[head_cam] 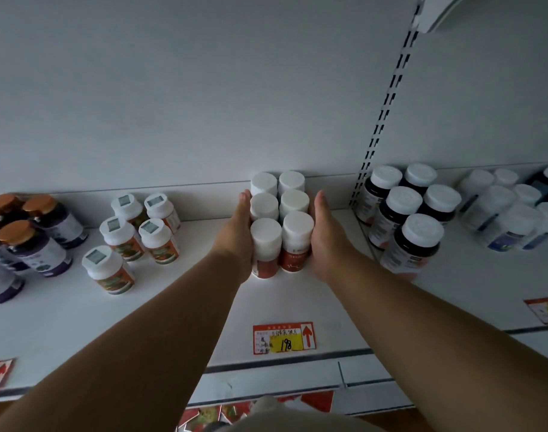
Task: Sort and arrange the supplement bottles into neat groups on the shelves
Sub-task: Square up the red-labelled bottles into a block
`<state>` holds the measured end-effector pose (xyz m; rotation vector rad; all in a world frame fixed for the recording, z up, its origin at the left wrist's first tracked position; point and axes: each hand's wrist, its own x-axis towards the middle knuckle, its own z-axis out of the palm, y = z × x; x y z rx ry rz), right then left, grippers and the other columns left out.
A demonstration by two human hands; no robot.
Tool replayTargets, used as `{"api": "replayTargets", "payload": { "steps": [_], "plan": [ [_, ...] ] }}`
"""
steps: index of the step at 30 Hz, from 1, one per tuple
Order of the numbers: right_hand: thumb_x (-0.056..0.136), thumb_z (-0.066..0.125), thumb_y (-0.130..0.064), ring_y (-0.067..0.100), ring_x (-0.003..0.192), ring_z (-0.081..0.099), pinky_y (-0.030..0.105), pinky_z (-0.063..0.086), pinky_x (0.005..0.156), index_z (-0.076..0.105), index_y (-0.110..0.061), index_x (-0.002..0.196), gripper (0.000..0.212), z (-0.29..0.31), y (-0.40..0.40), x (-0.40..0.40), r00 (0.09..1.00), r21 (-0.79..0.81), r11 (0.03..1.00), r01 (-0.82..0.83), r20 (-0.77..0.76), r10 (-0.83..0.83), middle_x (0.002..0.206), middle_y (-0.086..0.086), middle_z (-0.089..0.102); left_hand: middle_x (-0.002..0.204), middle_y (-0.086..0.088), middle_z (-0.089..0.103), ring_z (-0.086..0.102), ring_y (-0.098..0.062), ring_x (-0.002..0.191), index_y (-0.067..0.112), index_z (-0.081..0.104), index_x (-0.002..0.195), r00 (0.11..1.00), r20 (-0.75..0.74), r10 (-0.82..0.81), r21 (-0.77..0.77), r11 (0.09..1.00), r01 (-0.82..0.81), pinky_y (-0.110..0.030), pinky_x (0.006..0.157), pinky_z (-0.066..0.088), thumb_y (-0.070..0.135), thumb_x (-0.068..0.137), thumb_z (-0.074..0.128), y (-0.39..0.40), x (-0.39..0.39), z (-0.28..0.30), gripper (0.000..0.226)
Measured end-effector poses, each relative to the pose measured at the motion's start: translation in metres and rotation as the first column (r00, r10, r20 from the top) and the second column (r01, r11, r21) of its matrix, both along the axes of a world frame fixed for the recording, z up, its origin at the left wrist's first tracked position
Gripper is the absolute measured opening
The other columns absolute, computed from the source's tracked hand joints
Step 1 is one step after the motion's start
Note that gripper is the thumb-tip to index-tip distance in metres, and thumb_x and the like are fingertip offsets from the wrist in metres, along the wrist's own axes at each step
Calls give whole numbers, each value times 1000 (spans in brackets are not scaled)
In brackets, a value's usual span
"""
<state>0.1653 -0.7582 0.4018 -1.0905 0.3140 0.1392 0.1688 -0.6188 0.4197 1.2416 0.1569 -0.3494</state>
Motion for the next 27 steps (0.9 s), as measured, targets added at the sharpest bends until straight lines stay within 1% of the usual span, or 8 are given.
{"api": "replayTargets", "payload": {
  "steps": [8,13,16,17,19,21,24,27],
  "plan": [
    [71,41,-84,27,111,67,50,43,106,65,-30,123,78,-1,1,6,999,-112,993,-23,-51,18,119,3,71,118,-1,73,67,-22,113,31,69,111,1000,-18,25,-22,999,-25,-45,104,46,63,98,36,2,-1,5,48],
    [74,35,-85,18,118,62,46,39,110,64,-33,124,78,10,-11,-3,999,-280,959,-46,-29,39,124,-4,69,131,5,66,64,-12,114,28,64,120,997,-78,20,47,999,-16,-39,108,42,63,99,36,6,-5,4,49],
    [59,32,-101,10,134,46,42,28,117,51,-36,139,105,11,-27,-18,998,-471,880,-57,-7,60,144,-11,52,154,3,42,40,-17,141,23,42,147,999,40,19,518,855,-37,-37,117,31,28,101,53,23,-19,3,48],
    [60,30,-101,9,135,43,38,28,116,46,-33,143,109,15,-30,-29,996,-570,819,-70,12,93,148,-10,48,152,3,44,40,-19,140,23,39,149,992,122,40,582,807,-104,-38,116,34,15,100,53,27,-28,0,51],
    [76,31,-90,6,124,49,25,37,101,46,-26,141,92,19,-32,-54,974,-755,653,-67,92,206,141,-7,52,140,4,55,52,-16,128,23,44,143,980,194,41,598,787,-152,-39,108,45,4,94,58,34,-52,-3,54],
    [78,50,-78,6,118,52,24,42,94,45,-25,138,80,12,-32,-71,954,-849,527,-33,130,269,134,-9,55,130,9,58,56,-13,118,25,47,135,972,222,-77,685,721,-100,-37,101,49,10,87,72,31,-71,-2,56],
    [75,78,-48,8,109,56,30,47,90,49,-25,126,63,-1,-29,-73,957,-899,436,46,164,238,122,-8,58,120,13,55,56,-10,107,29,48,127,959,267,-96,739,660,-139,-26,88,49,31,76,84,23,-79,-6,62],
    [77,81,-33,9,96,59,30,50,83,54,-23,113,46,0,-28,-67,955,-910,405,92,196,223,107,-7,63,117,10,55,56,-11,101,26,50,123,950,309,-52,779,587,-221,-25,81,47,37,72,86,17,-75,-9,63]
  ]
}}
